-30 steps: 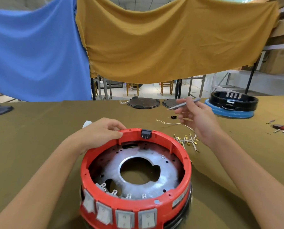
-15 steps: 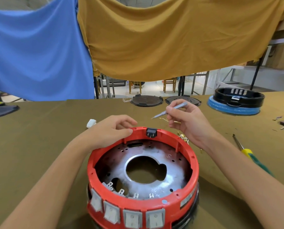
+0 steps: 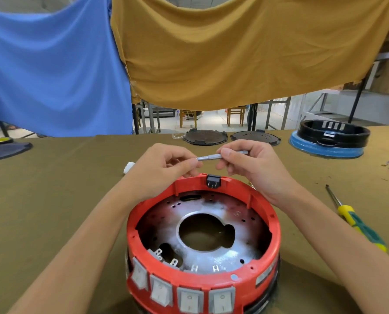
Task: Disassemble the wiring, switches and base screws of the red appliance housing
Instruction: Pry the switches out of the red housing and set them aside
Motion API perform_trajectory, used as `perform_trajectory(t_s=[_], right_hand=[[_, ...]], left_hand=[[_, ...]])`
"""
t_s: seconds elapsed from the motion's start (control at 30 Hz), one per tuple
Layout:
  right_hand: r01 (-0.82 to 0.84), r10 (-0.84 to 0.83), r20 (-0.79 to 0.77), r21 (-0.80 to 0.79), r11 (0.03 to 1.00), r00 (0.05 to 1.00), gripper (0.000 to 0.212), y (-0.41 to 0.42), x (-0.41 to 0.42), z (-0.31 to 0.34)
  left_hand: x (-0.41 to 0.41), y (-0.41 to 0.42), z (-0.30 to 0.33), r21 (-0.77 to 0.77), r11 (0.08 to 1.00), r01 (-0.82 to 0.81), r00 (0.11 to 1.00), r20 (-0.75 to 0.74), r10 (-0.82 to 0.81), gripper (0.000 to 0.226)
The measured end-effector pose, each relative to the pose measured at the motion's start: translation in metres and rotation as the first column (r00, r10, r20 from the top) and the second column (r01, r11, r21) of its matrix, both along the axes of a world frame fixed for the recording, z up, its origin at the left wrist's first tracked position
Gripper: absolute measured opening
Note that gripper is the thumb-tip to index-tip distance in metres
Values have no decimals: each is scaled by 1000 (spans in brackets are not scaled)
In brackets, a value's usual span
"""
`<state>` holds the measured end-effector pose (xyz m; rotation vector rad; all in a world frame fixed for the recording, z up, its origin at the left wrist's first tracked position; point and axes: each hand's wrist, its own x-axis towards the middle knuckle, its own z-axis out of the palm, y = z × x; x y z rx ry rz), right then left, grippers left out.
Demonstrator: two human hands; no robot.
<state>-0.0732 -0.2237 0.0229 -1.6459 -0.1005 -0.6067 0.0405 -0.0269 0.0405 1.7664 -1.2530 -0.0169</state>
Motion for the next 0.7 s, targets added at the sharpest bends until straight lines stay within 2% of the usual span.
perform_trajectory(t_s=[0.1,0.17,0.23,0.3,0.4,0.47,0.53,0.6,0.7], right_hand=[[28,-31,-23,-93,995,999,16,1,-2,0],[16,-21,-38,-106,994,999,21,2,-3,1],[-8,1,-55,-128,992,999,23,4,-3,2],[-38,25,-68,-204,978,997,25,7,-2,2],[-73,51,-77,-324,943,996,23,11,-3,2],[-43,22,-67,-332,942,997,20,9,-4,5],[39,-53,-46,-267,963,998,21,2,-6,8],[102,-113,-46,-196,975,993,22,-9,-9,13],[111,-133,-140,-157,981,981,20,-20,-10,13]], left_hand=[[0,-1,-4,19,997,-71,985,159,67,16],[-2,-2,-5,21,995,-93,976,200,87,17],[-3,-3,-4,-60,994,-88,985,145,96,20],[-3,-4,0,-159,985,-72,997,13,75,18],[-5,-2,3,-195,981,-16,989,-145,-13,15],[-4,-1,3,-117,993,4,990,-143,-21,24],[4,0,-1,52,995,-89,996,-6,90,30],[9,3,-5,255,952,-167,984,98,146,34],[8,4,-9,439,886,-150,988,92,121,29]])
